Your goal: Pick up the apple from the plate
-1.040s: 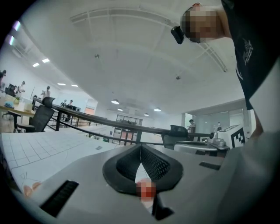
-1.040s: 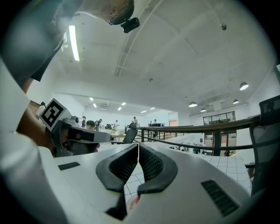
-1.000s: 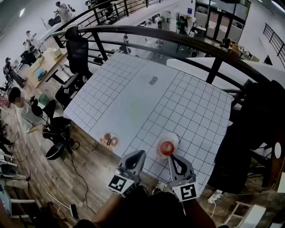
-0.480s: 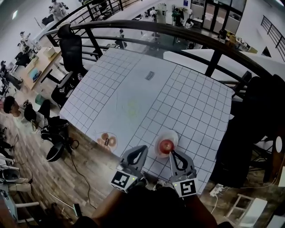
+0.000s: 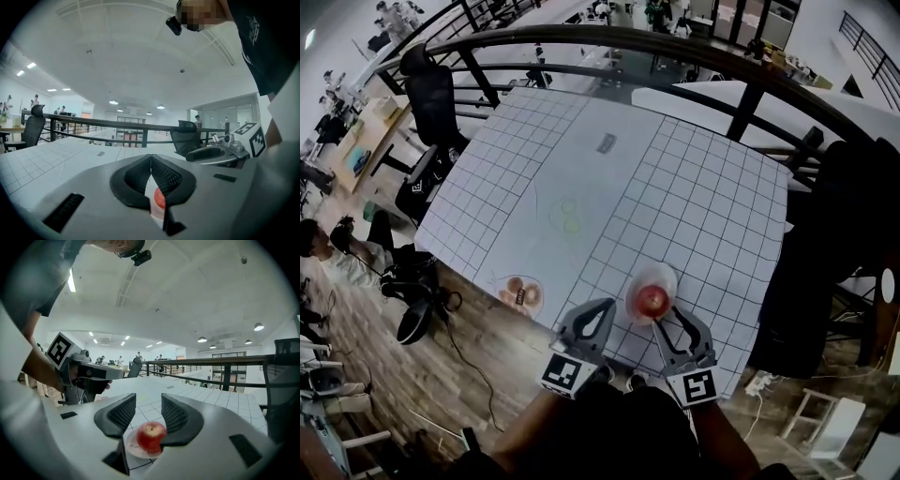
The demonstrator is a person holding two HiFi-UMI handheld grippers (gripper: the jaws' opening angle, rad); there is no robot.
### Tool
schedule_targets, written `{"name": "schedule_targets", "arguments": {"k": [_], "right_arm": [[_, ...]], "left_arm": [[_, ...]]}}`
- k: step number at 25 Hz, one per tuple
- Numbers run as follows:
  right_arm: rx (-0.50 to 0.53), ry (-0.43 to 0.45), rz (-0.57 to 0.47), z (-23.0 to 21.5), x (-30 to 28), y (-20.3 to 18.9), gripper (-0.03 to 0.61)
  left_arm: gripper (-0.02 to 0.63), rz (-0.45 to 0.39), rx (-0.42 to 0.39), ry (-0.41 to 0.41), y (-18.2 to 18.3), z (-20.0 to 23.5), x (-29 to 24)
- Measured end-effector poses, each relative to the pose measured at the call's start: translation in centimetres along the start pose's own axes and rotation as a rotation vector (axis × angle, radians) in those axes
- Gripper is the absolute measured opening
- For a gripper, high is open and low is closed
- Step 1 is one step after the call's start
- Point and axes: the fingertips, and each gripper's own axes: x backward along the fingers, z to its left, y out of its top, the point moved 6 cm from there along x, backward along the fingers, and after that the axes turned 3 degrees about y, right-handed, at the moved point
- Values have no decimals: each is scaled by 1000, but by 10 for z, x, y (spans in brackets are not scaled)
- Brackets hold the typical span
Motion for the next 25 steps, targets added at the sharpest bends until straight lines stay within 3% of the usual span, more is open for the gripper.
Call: {"name": "schedule_targets", "arguments": {"k": [1,11,17,25], "right_arm": [[-6,1,15,0,-2,-4,204],[-46,31,174,-6,-29,-63,362],[-107,57,248,-11,-45,-97,415],[-105,64,301,-12,-65,-120,428]], "left_arm": [[23,3,4,0,-3,3,-2],[23,14,25,-14,-21,11,-9],[23,35,39,-24,-31,13,-5],[23,68,55,-17,-42,18,-1]]}}
